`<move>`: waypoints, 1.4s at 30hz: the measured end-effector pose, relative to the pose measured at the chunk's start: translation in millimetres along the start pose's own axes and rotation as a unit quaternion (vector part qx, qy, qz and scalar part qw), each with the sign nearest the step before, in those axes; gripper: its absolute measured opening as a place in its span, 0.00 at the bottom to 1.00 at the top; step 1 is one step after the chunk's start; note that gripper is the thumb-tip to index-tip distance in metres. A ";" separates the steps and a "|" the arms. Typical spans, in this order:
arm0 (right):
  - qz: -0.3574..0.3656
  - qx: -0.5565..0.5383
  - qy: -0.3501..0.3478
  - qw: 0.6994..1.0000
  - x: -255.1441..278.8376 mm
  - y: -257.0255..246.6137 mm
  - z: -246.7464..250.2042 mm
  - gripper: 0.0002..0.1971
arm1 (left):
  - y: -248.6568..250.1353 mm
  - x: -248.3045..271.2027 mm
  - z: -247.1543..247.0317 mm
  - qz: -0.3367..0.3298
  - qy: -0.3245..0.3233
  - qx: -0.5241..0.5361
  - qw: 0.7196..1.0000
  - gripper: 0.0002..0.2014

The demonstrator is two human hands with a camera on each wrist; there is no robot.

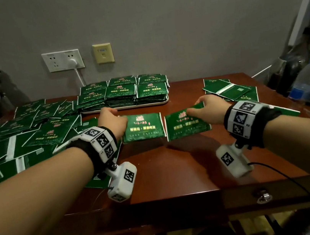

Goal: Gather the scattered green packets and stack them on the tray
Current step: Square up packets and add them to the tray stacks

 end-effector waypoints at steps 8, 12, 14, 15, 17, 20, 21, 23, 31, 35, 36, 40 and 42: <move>-0.036 0.232 -0.109 0.966 -7.6 -1.4 -40.8 0.38 | -7.4 9.2 -35.7 -0.037 -0.175 -0.416 0.891 0.36; -0.035 0.268 -0.141 0.952 -9.4 -4.6 -54.2 0.45 | -18.3 3.1 -54.2 -0.019 -0.236 -0.451 0.860 0.49; -0.033 0.290 -0.147 0.945 -10.7 -6.7 -54.0 0.46 | -18.2 0.6 -60.8 -0.027 -0.243 -0.463 0.852 0.50; -0.037 0.305 -0.157 0.939 -11.2 -7.4 -53.2 0.45 | -16.8 0.1 -62.5 -0.033 -0.245 -0.473 0.845 0.49; -0.043 0.317 -0.178 0.931 -13.0 -8.3 -52.1 0.44 | -14.4 1.6 -64.0 -0.036 -0.260 -0.493 0.829 0.45; -0.008 0.287 -0.176 0.941 -15.7 -13.9 -51.7 0.42 | -18.2 3.6 -63.2 -0.040 -0.282 -0.519 0.806 0.43; 0.005 0.278 -0.170 0.945 -16.2 -16.9 -51.4 0.41 | -20.0 4.2 -61.7 -0.041 -0.286 -0.526 0.800 0.45; 0.022 0.271 -0.166 0.948 -14.7 -22.9 -52.2 0.43 | -21.0 5.2 -56.1 -0.046 -0.289 -0.528 0.797 0.49; 0.031 0.374 -0.173 0.911 -22.4 -54.1 -50.5 0.51 | 0.2 -21.0 12.4 -0.079 -0.208 -0.524 0.822 0.57; 0.137 0.381 -0.083 0.911 -36.4 -88.8 -46.6 0.37 | 12.7 -50.9 60.5 -0.079 -0.122 -0.518 0.843 0.49; 0.165 0.384 -0.064 0.906 -41.4 -99.5 -45.7 0.34 | 16.1 -60.3 72.2 -0.079 -0.102 -0.517 0.846 0.47; 0.245 0.378 -0.028 0.892 -69.8 -147.8 -44.2 0.30 | 25.9 -107.6 112.9 -0.068 -0.066 -0.532 0.841 0.43; 0.271 0.376 -0.025 0.886 -86.9 -169.8 -45.0 0.31 | 29.8 -135.9 127.1 -0.064 -0.062 -0.540 0.837 0.41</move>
Point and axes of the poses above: each hand's wrist, its own x-axis away from the middle knuckle, its own z-axis out of the back of the hand, y = z × x, the point moved 4 cm from there along -x, towards the middle knuckle, and after that the axes turned 15 degrees about -y, right-handed, at the moved point
